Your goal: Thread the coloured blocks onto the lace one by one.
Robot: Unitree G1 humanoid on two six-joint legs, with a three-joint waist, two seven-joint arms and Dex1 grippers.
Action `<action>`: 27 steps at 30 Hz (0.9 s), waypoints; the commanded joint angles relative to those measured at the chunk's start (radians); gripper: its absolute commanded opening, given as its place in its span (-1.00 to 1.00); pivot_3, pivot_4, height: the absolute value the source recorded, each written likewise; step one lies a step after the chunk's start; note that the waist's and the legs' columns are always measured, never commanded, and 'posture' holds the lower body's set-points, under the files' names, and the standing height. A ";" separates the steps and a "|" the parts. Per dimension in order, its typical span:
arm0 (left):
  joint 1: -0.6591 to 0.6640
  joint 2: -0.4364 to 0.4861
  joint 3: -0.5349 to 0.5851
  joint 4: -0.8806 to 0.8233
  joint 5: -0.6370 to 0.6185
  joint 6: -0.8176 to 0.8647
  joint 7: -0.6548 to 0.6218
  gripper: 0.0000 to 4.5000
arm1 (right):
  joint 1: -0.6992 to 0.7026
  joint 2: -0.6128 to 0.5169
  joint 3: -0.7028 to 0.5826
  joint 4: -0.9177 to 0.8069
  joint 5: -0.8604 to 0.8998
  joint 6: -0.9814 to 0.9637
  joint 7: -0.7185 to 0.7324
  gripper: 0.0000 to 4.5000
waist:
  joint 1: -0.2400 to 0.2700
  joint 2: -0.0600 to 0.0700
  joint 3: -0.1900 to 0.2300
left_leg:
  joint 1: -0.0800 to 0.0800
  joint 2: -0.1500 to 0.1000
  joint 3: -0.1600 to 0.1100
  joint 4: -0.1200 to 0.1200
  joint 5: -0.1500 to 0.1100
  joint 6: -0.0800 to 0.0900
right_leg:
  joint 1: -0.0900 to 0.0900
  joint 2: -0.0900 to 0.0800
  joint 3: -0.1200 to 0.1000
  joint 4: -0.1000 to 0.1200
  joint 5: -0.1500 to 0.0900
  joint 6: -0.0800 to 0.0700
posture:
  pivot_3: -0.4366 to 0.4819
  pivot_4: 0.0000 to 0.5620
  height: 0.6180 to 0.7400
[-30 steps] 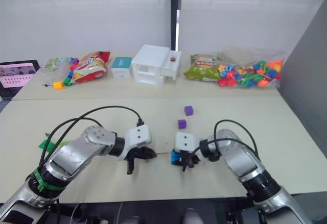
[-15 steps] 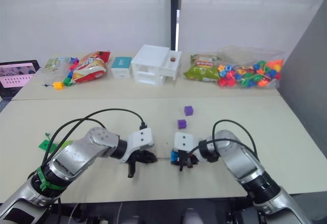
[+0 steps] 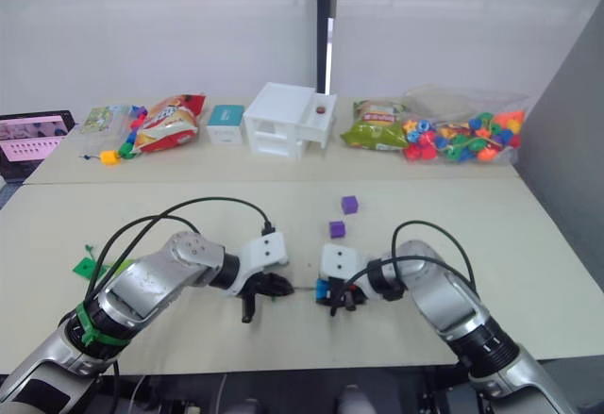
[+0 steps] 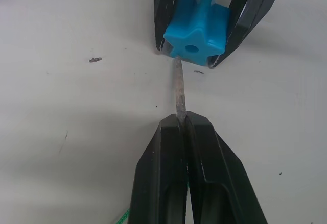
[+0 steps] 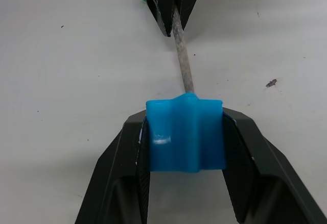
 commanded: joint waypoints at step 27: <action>-0.008 0.025 0.020 -0.009 -0.024 -0.081 -0.038 -1.00 | 0.046 -0.012 0.038 -0.018 -0.017 0.026 -0.028 -0.39 | 0.004 0.000 0.000 | 0.000 0.000 0.000 0.001 0.000 0.000 | 0.001 0.000 0.000 0.000 0.000 0.000 | -0.05 -0.47 1.00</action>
